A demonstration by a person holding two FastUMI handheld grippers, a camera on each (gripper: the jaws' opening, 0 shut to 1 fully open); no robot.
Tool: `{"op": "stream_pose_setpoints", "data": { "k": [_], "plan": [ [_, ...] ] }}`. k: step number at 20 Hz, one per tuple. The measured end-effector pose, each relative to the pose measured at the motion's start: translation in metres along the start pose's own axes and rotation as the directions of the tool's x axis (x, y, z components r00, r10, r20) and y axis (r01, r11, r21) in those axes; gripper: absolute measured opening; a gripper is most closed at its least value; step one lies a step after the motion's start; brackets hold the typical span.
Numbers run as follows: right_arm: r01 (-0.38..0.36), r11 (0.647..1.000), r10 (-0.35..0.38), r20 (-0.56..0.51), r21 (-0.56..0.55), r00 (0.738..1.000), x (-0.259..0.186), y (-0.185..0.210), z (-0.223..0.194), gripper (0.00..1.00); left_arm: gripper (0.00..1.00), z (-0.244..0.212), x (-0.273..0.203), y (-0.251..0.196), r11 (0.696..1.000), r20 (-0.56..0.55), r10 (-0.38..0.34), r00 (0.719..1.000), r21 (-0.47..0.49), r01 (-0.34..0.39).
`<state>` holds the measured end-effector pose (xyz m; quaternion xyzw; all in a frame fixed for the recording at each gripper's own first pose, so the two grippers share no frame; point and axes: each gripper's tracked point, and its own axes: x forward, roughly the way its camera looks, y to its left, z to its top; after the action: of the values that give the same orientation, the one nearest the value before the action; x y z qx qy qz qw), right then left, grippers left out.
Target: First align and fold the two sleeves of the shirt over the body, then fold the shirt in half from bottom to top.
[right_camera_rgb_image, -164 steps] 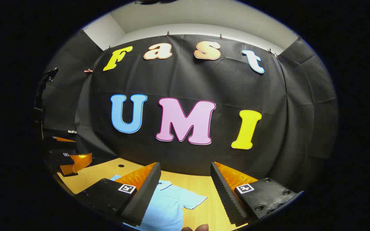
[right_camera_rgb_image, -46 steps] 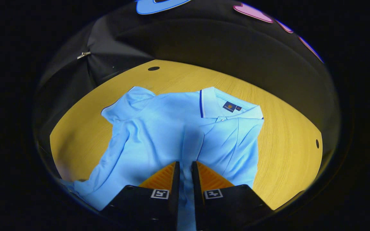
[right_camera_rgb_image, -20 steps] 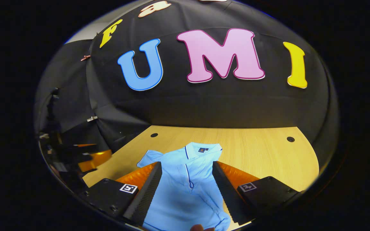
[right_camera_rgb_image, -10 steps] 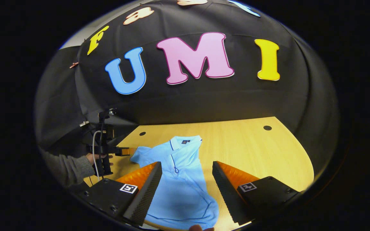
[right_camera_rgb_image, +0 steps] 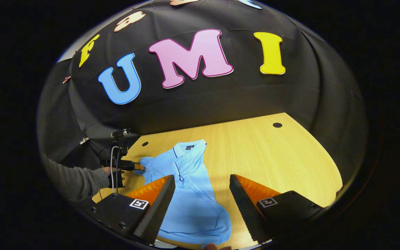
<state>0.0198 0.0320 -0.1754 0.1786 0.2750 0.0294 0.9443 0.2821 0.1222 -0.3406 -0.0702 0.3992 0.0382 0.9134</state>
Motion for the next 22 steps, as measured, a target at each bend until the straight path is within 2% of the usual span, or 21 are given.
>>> {"op": "stream_pose_setpoints", "data": {
  "k": [3, 5, 7, 10, 12, 13, 14, 15, 17, 22],
  "plan": [
    [-0.004, 1.0, 0.004, 0.006, -0.006, 1.0, -0.005, 0.002, 0.001, 0.98, 0.99, 0.003, 0.0, 0.0, 0.998, -0.007, -0.009, 1.0, -0.054, 0.009],
    [-0.006, 1.0, 0.006, 0.0, -0.006, 1.0, -0.004, 0.003, -0.002, 0.98, 0.99, 0.0, 0.005, 0.0, 0.999, -0.017, -0.013, 1.0, -0.049, 0.012],
    [-0.008, 1.0, 0.008, -0.004, 0.0, 1.0, -0.006, 0.004, -0.004, 0.98, 0.87, -0.001, 0.003, -0.004, 0.999, -0.027, -0.016, 0.999, -0.051, 0.015],
    [-0.009, 1.0, 0.009, -0.009, 0.002, 1.0, -0.007, 0.003, -0.006, 0.98, 0.49, -0.001, 0.0, -0.011, 0.997, -0.05, -0.025, 0.998, -0.068, 0.021],
    [-0.007, 1.0, 0.007, -0.007, 0.002, 1.0, -0.01, 0.001, -0.007, 0.98, 0.33, -0.002, -0.001, -0.011, 0.995, -0.068, -0.027, 0.997, -0.093, 0.02],
    [-0.006, 1.0, 0.006, -0.008, 0.003, 1.0, -0.011, 0.0, -0.008, 0.98, 0.31, 0.0, -0.002, -0.011, 0.994, -0.069, -0.024, 0.997, -0.107, 0.016],
    [-0.005, 1.0, 0.005, -0.009, 0.004, 1.0, -0.014, -0.001, -0.008, 0.98, 0.13, 0.0, -0.002, -0.014, 0.991, -0.07, -0.038, 0.997, -0.131, 0.028],
    [-0.003, 1.0, 0.003, -0.01, 0.005, 1.0, -0.014, -0.002, -0.009, 0.98, 0.13, 0.003, -0.003, -0.015, 0.988, -0.064, -0.048, 0.997, -0.152, 0.037],
    [0.002, 1.0, -0.002, -0.011, 0.006, 1.0, -0.018, -0.006, -0.01, 0.98, 0.07, 0.002, -0.004, -0.015, 0.982, -0.056, -0.068, 0.996, -0.179, 0.057],
    [0.011, 1.0, -0.011, -0.017, 0.008, 1.0, -0.023, -0.014, -0.013, 0.98, 0.06, 0.007, -0.013, -0.027, 0.973, -0.019, -0.139, 0.99, -0.19, 0.133]
  ]
}}
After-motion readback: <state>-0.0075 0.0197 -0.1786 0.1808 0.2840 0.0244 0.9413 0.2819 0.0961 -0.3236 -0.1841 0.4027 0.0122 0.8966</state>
